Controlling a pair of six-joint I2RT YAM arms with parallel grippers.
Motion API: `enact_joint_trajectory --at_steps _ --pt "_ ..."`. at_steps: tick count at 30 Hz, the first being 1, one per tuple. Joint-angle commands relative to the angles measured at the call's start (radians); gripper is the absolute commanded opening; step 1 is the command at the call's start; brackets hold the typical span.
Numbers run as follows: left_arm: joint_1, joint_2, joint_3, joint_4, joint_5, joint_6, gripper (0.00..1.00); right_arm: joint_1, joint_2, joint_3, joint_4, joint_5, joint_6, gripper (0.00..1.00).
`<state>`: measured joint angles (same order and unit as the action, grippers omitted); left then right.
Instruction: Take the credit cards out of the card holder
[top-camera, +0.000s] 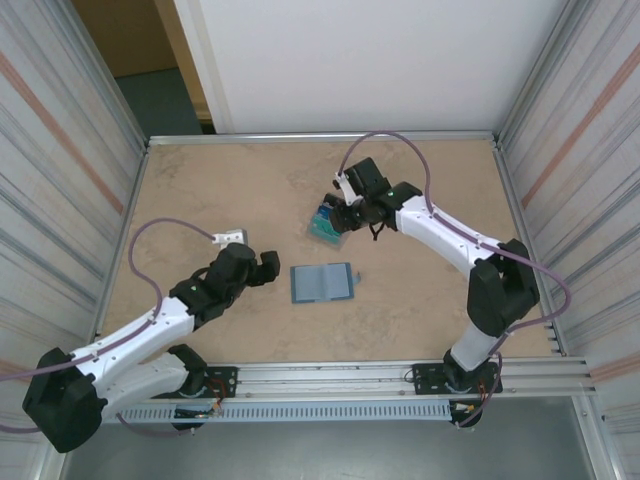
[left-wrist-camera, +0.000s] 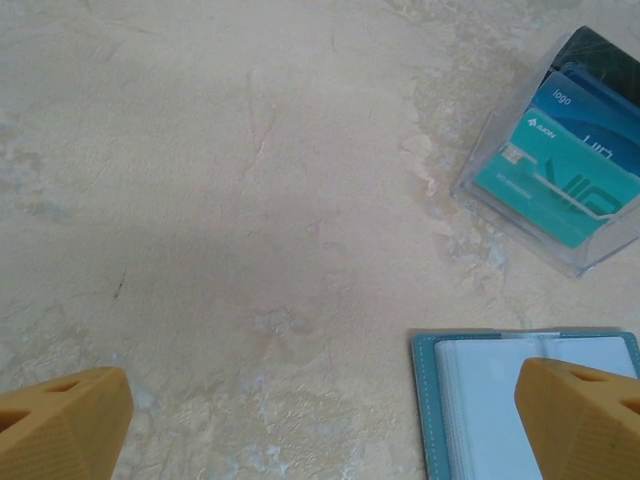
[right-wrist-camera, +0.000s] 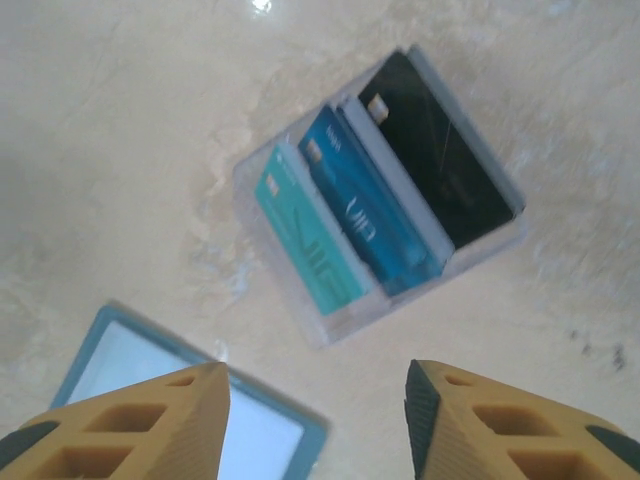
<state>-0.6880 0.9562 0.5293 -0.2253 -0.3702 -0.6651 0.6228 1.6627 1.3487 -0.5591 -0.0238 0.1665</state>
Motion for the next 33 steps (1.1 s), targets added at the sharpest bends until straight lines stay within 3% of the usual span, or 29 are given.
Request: enact_joint_trajectory --at_steps 1,9,17,33 --pt "0.006 -0.017 -0.018 0.043 -0.042 -0.033 0.99 0.043 -0.055 -0.045 -0.002 0.042 0.127 0.53" --pt "0.007 -0.019 -0.05 0.056 -0.076 -0.051 0.99 0.159 -0.105 -0.161 0.035 0.1 0.284 0.58" --pt "0.01 -0.056 -0.099 0.084 -0.108 -0.086 0.99 0.304 -0.047 -0.196 0.051 0.185 0.409 0.57" --pt "0.015 -0.142 -0.154 0.04 -0.147 -0.13 0.99 0.434 0.16 -0.096 0.017 0.193 0.413 0.55"
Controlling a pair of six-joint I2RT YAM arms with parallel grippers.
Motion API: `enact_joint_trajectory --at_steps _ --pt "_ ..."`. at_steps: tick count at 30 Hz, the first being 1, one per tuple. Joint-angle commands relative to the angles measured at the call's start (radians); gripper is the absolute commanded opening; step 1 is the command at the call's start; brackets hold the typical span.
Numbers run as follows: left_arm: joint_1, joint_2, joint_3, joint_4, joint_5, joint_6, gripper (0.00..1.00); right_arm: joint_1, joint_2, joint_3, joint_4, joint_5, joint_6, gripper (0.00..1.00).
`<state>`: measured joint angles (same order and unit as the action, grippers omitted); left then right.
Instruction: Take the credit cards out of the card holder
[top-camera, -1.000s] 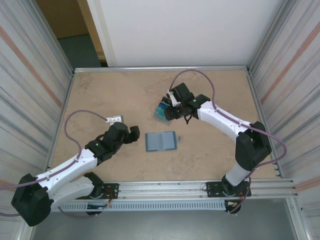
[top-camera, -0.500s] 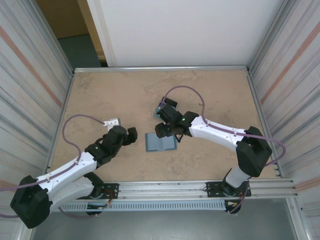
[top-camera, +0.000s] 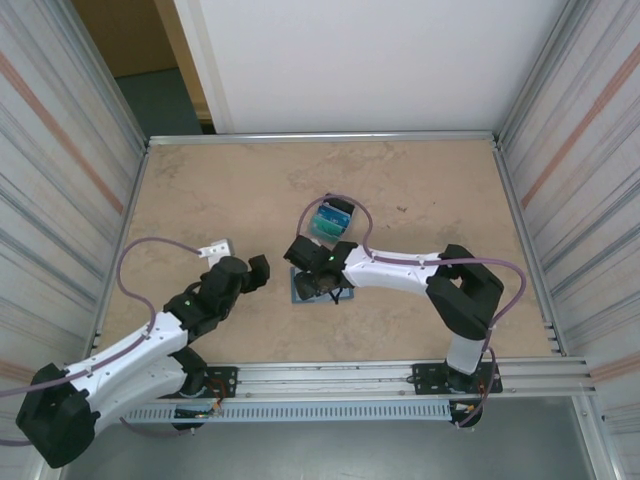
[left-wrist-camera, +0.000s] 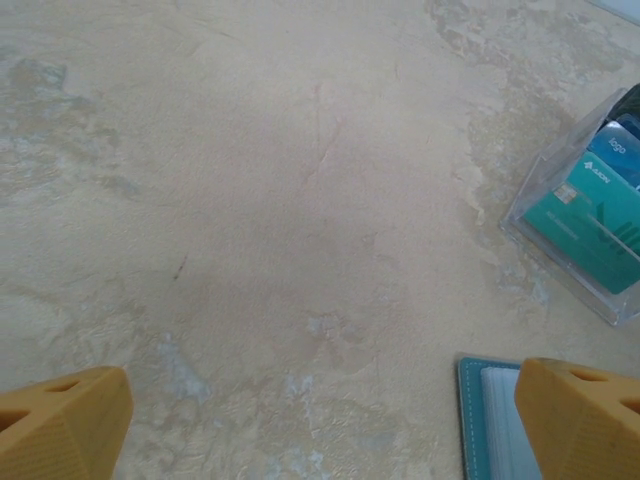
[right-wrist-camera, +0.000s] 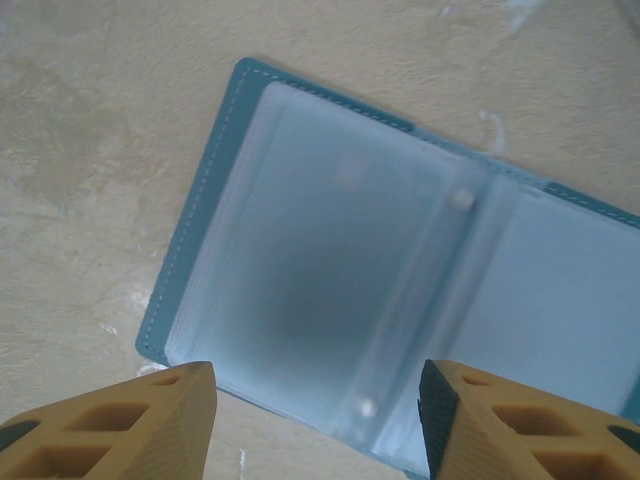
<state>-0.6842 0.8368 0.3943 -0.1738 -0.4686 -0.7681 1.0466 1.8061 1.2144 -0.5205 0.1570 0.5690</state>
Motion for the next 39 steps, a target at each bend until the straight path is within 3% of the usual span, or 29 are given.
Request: enact_joint_trajectory --at_steps 1,12,26,39 --pt "0.012 -0.026 -0.024 -0.012 -0.048 -0.028 0.98 0.011 0.023 0.041 -0.017 0.007 0.007 0.54" --pt "0.023 -0.026 -0.032 -0.017 -0.033 -0.039 0.99 0.002 0.121 0.097 -0.015 -0.027 -0.015 0.55" --pt "0.029 -0.004 -0.024 -0.013 -0.009 -0.036 0.99 -0.016 0.131 0.027 0.005 -0.043 0.015 0.55" --pt "0.029 -0.001 -0.005 -0.018 0.017 -0.006 0.99 -0.034 0.105 0.012 -0.005 -0.026 0.008 0.35"
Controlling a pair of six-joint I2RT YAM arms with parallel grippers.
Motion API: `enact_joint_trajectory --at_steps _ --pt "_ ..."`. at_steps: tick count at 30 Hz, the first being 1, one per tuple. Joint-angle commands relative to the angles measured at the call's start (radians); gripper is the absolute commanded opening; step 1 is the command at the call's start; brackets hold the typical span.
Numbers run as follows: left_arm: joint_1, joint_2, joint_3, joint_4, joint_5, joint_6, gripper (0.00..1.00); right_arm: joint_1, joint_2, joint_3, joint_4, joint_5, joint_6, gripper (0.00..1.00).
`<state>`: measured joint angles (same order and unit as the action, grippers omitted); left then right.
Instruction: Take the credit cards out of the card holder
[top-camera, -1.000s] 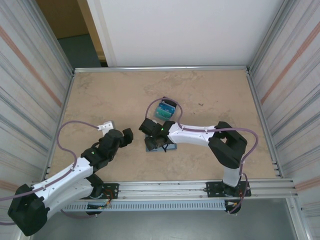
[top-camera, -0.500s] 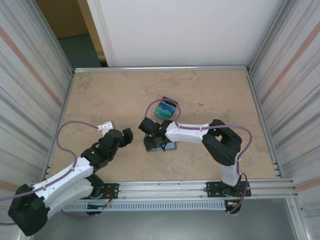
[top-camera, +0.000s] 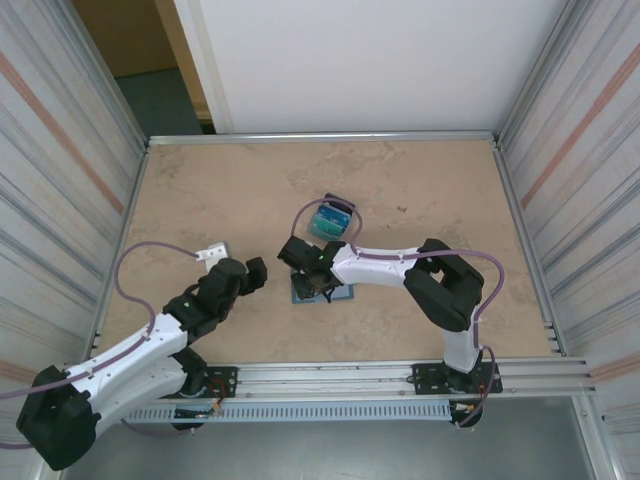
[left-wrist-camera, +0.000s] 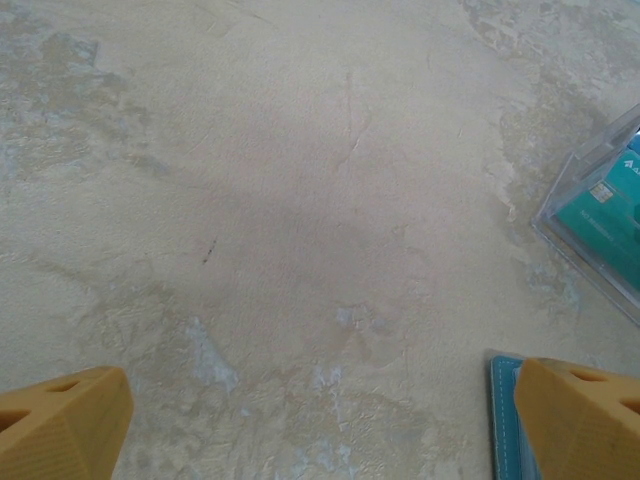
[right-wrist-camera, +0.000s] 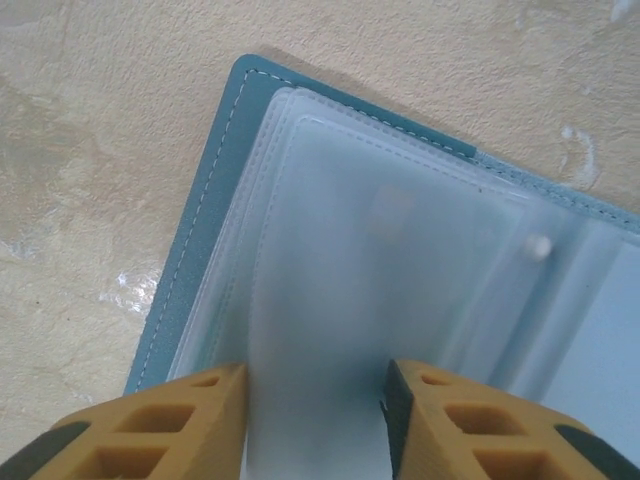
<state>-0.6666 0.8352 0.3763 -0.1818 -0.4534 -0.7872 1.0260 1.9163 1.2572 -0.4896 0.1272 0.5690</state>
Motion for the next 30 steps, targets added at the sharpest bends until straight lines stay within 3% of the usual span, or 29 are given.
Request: enact_joint_trajectory --at_steps 1,9,30 --pt "0.011 0.001 0.016 -0.011 0.003 0.018 0.99 -0.018 -0.016 -0.033 -0.03 -0.001 0.006 0.32" --pt "0.012 0.004 0.048 -0.017 0.023 0.061 0.99 -0.047 -0.071 -0.059 0.009 -0.044 0.015 0.2" --pt "-0.005 0.088 0.134 -0.012 0.062 0.12 0.99 -0.08 -0.184 -0.129 -0.04 0.071 0.04 0.27"
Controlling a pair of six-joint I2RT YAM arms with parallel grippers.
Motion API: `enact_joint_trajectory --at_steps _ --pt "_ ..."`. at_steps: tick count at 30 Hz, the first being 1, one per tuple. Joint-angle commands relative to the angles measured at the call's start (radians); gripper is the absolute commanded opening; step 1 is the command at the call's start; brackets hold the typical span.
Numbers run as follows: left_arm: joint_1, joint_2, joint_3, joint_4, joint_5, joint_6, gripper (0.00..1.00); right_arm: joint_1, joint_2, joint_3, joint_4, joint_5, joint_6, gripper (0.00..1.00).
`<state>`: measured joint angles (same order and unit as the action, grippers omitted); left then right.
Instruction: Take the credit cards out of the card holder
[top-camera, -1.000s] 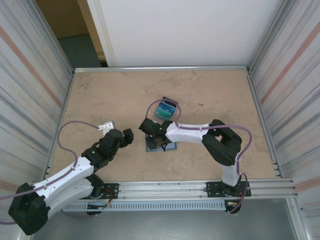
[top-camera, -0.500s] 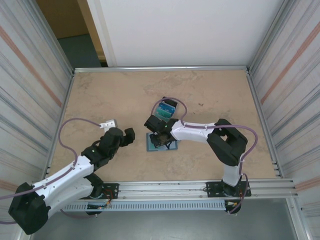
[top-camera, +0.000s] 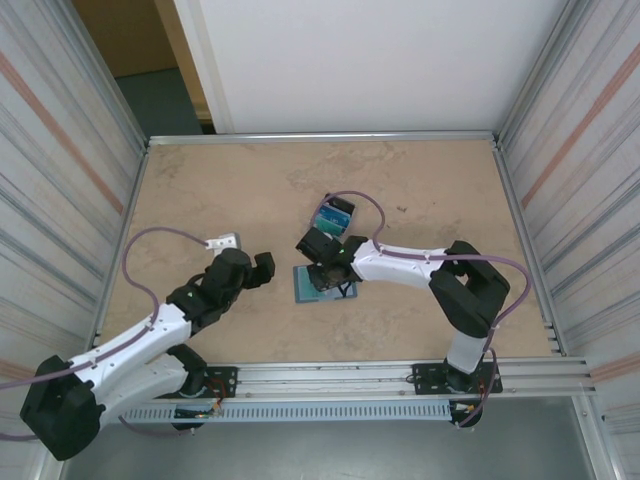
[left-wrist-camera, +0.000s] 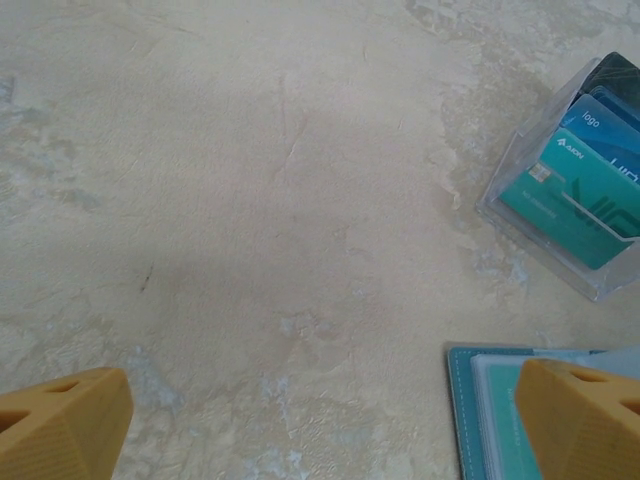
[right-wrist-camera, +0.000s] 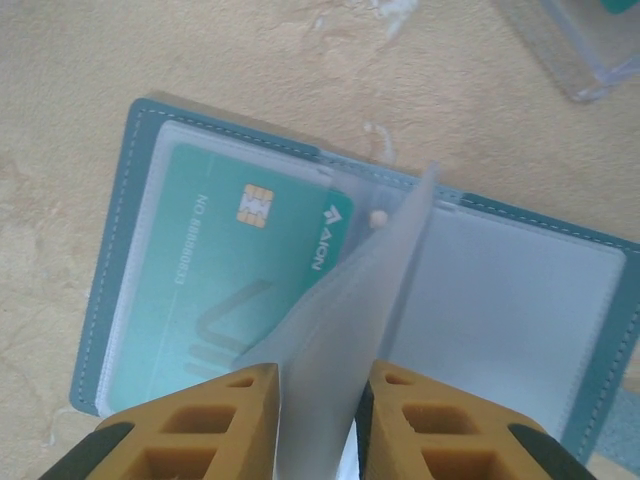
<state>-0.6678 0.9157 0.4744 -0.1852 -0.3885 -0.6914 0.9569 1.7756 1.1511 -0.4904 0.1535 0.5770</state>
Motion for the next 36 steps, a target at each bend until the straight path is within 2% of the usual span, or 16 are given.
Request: enact_joint_trajectory --at_steps 1,18,27,36 --pt "-0.006 0.013 0.04 -0.009 -0.005 0.026 0.99 -0.015 -0.047 -0.029 -0.039 0.044 0.034 0.27" --pt "-0.084 0.221 0.154 0.004 0.018 0.105 0.99 -0.09 -0.17 -0.165 -0.017 0.038 0.09 0.27" --pt "-0.157 0.341 0.213 0.0 -0.011 0.159 0.99 -0.132 -0.244 -0.203 -0.022 0.042 0.093 0.28" --pt "-0.212 0.431 0.256 -0.046 -0.044 0.168 0.99 -0.177 -0.364 -0.24 -0.031 0.014 0.102 0.24"
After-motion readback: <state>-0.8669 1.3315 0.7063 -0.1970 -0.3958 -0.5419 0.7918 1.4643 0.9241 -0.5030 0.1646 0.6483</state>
